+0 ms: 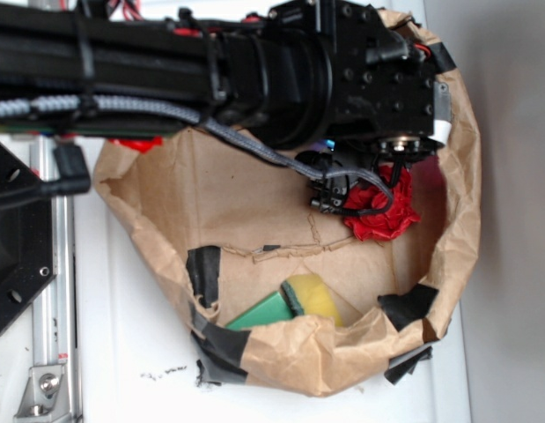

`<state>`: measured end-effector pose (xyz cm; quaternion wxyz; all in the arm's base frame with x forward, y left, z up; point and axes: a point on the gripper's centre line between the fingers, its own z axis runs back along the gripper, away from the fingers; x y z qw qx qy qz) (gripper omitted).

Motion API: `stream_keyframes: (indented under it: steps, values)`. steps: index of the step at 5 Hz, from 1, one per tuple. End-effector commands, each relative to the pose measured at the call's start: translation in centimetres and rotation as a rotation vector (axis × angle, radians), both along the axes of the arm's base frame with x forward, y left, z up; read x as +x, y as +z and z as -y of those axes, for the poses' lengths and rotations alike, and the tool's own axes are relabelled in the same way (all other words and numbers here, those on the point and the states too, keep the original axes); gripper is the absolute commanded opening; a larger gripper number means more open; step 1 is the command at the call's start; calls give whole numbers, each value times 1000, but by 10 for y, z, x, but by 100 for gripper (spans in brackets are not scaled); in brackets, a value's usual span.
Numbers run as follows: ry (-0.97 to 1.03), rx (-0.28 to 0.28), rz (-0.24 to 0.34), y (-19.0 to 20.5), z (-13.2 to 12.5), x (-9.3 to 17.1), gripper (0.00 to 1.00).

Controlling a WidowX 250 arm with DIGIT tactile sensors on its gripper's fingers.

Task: Grab the black box.

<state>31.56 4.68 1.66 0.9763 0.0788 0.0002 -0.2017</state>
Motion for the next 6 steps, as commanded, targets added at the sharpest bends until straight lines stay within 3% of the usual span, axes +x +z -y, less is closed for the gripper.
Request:
stream_keyframes:
  steps: [1,2,3,5,6]
  values:
    - [-15,2,13,69,49,-32,0]
    - [89,65,89,106,54,-48,0]
    - [216,-34,106,122,41,-52,0]
    - [321,-157,168,143,32,-66,0]
    - [323,-156,163,140,31,-64,0]
